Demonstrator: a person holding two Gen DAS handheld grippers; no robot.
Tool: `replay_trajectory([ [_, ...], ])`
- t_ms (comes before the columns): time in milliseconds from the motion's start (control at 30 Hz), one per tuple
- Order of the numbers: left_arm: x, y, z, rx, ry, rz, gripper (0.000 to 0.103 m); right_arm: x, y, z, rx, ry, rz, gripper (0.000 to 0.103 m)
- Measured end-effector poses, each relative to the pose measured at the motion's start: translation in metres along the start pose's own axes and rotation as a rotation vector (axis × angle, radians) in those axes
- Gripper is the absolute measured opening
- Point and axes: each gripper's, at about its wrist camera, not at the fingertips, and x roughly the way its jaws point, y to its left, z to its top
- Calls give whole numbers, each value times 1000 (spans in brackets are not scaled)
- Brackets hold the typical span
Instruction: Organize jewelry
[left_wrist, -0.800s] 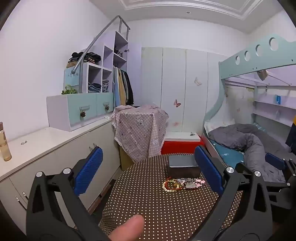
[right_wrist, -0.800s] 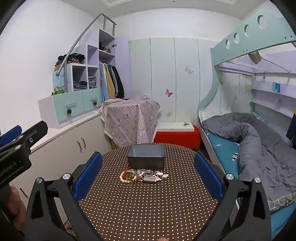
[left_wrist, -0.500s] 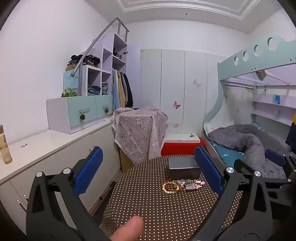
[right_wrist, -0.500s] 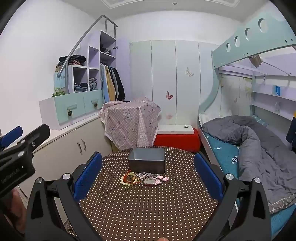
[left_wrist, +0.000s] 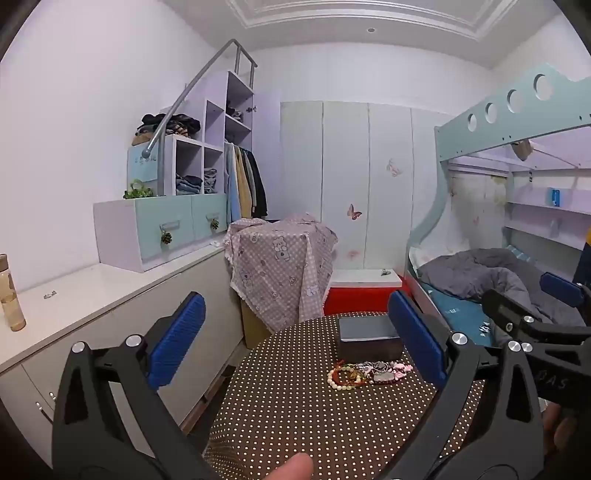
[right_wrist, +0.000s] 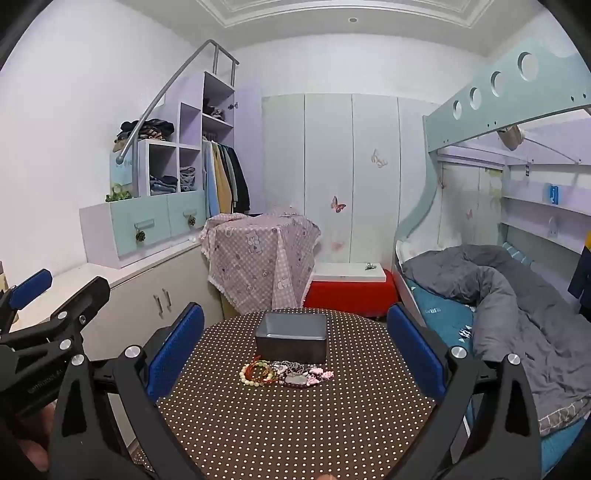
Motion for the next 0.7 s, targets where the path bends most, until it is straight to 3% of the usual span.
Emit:
replay_trajectory([
  [700, 9, 2, 2, -16, -8, -7, 97, 5, 0, 4, -13, -27, -6, 96],
])
